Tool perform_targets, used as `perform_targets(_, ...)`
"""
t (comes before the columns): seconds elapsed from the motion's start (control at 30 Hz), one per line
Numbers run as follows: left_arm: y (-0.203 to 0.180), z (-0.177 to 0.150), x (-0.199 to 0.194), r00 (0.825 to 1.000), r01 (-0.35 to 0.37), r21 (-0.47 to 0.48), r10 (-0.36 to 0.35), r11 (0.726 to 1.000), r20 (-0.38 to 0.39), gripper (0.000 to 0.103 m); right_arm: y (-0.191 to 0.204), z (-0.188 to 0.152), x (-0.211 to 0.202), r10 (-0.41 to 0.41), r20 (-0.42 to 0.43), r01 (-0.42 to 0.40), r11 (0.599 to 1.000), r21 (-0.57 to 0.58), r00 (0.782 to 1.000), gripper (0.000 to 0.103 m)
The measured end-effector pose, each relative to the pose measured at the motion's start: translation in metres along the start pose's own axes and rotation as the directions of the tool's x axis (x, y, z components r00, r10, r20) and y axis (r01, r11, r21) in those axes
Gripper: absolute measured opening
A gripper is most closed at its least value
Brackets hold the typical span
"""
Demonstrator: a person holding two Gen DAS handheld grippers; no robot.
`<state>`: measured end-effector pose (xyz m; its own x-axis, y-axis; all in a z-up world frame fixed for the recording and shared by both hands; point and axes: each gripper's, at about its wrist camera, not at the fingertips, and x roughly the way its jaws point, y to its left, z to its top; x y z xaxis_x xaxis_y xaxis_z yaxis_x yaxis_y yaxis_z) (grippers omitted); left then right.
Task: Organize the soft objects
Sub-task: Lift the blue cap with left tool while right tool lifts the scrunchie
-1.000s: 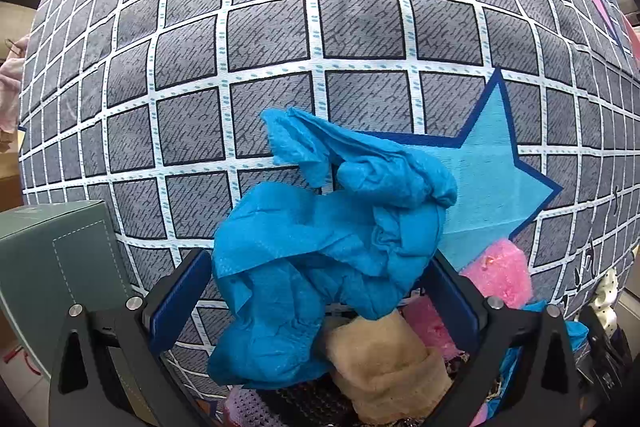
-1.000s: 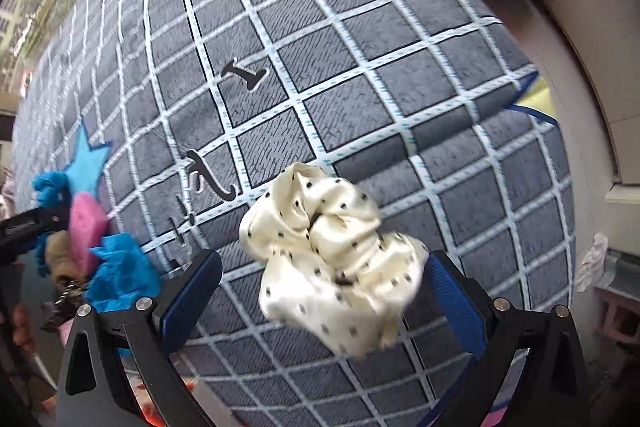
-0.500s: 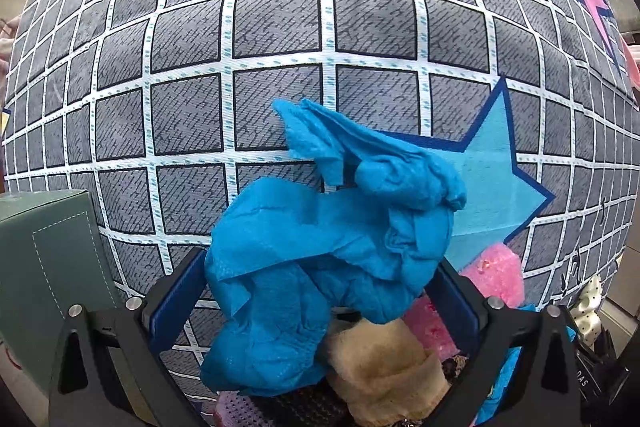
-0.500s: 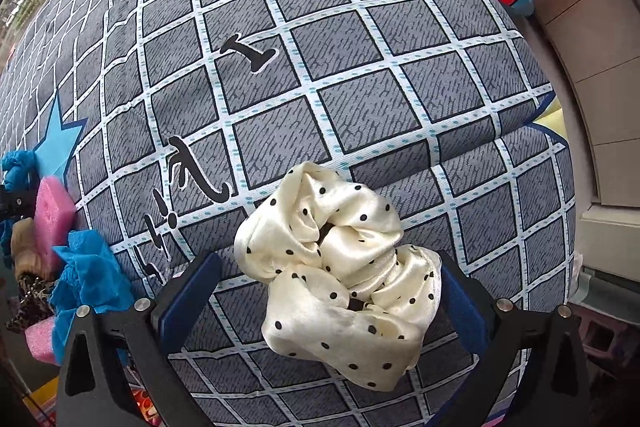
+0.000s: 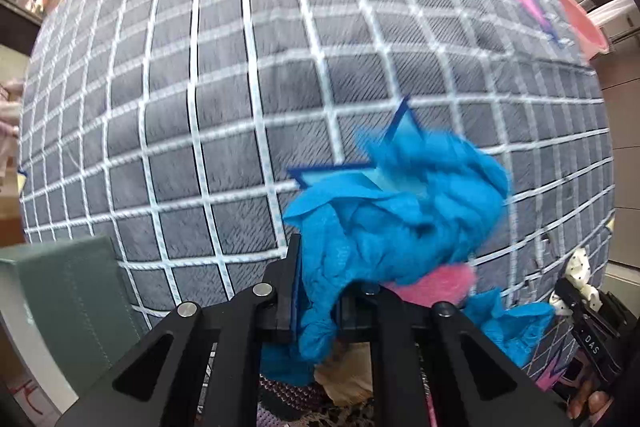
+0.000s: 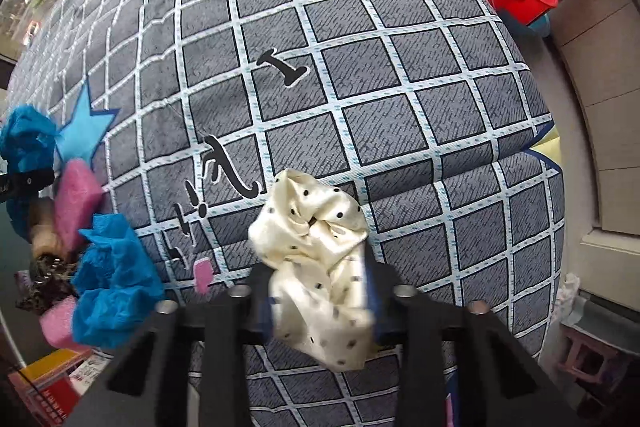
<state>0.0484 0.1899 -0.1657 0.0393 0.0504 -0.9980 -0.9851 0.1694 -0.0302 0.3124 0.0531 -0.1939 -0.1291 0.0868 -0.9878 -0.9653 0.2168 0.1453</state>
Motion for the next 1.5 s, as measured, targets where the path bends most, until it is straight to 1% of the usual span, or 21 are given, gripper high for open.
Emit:
perform_targets(0.13,-0.007,-0.005,-0.026,0.998,0.023,0.013,-0.024,1.000,0.058,0.013,-0.007,0.001,-0.016,0.058,0.030,-0.059,0.998,0.027,0.998,0.031)
perform_targets(0.3,-0.020,-0.019,-0.061,0.992,0.069,0.049,-0.074,0.996,0.100,0.013,-0.012,0.000,-0.040,0.111,0.054,-0.114,0.992,0.050,0.992,0.031)
perform_targets(0.47,-0.034,-0.048,-0.084,0.987,0.110,0.109,-0.121,0.988,0.103,0.013,-0.015,-0.017,-0.052,0.150,0.053,-0.154,0.985,0.081,0.987,0.031)
perform_targets(0.57,-0.042,-0.068,-0.090,0.985,0.139,0.129,-0.151,0.982,0.089,0.013,-0.017,-0.028,-0.055,0.160,0.056,-0.165,0.981,0.101,0.985,0.031)
perform_targets(0.67,-0.043,-0.079,-0.091,0.982,0.160,0.144,-0.172,0.977,0.076,0.013,-0.014,-0.043,-0.062,0.159,0.059,-0.165,0.981,0.107,0.986,0.031)
perform_targets(0.87,-0.057,-0.122,-0.106,0.974,0.205,0.188,-0.218,0.961,0.053,0.013,-0.010,-0.069,-0.069,0.176,0.051,-0.180,0.977,0.113,0.983,0.031)
perform_targets(1.07,-0.072,-0.168,-0.119,0.969,0.228,0.274,-0.245,0.934,0.028,0.014,-0.001,-0.098,-0.077,0.182,0.040,-0.186,0.977,0.108,0.982,0.031)
perform_targets(1.2,-0.084,-0.200,-0.124,0.966,0.242,0.353,-0.260,0.904,0.003,0.014,0.006,-0.119,-0.084,0.180,0.033,-0.183,0.979,0.096,0.983,0.031)
perform_targets(1.3,-0.086,-0.222,-0.127,0.960,0.264,0.385,-0.278,0.884,-0.021,0.014,0.010,-0.134,-0.090,0.182,0.029,-0.184,0.979,0.087,0.983,0.031)
perform_targets(1.5,-0.075,-0.261,-0.130,0.956,0.282,0.427,-0.291,0.859,-0.046,0.014,0.026,-0.166,-0.100,0.174,0.014,-0.174,0.983,0.056,0.985,0.031)
